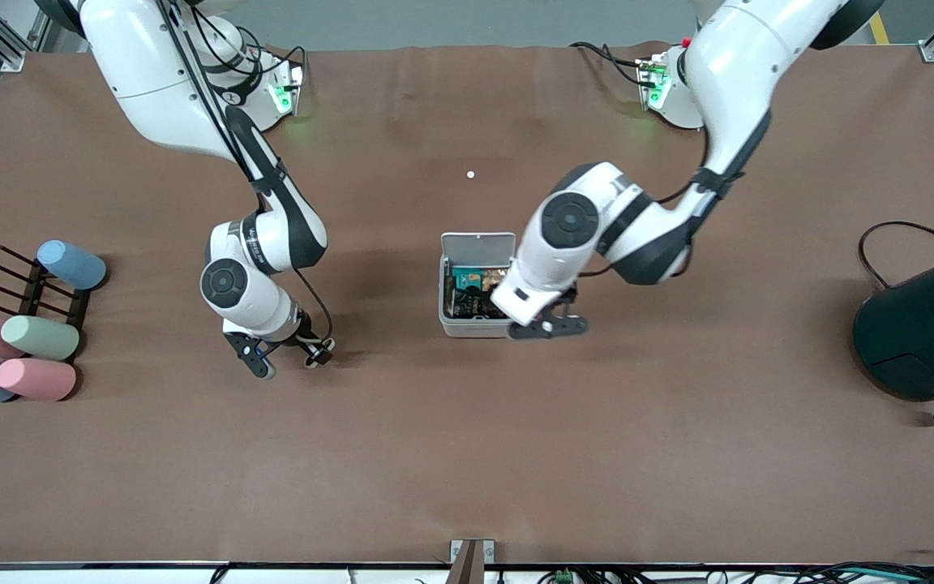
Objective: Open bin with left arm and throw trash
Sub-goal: 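Drop the tape in the bin with the left gripper while the right grasps the strip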
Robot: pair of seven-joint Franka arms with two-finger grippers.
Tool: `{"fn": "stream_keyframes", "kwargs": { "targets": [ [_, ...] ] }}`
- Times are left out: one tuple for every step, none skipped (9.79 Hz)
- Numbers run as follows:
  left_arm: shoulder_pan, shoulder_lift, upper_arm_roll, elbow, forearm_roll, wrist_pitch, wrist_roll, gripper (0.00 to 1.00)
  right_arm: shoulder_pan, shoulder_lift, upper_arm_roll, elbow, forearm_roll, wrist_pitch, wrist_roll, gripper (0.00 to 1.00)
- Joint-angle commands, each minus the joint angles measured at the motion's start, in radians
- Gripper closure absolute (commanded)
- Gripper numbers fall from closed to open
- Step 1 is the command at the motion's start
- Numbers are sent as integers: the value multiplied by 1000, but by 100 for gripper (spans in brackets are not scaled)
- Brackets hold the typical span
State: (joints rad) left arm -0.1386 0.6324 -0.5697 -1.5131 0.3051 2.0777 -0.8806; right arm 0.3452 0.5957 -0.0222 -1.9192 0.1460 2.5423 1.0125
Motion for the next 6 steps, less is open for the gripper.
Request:
{"fn": "stream_keyframes", "kwargs": {
  "targets": [
    [98,-83,-16,60,-1,-162,35,0,27,-22,1,-21,-11,1,4,83],
    [153,-105,-38,91,-12,-230,98,0,40,-22,1,-18,-11,1,15,95],
    [221,-134,-53,100,-59,-248,156,0,38,-22,1,-15,-11,0,43,100],
    [282,-173,-62,100,-87,-277,234,0,38,-22,1,-6,-11,-4,57,100],
    [325,-227,-61,99,-116,-312,327,0,37,-31,1,14,-9,-46,98,100],
    [315,-328,20,94,-185,-376,439,0,31,-34,1,116,-11,-209,153,100]
  ]
}}
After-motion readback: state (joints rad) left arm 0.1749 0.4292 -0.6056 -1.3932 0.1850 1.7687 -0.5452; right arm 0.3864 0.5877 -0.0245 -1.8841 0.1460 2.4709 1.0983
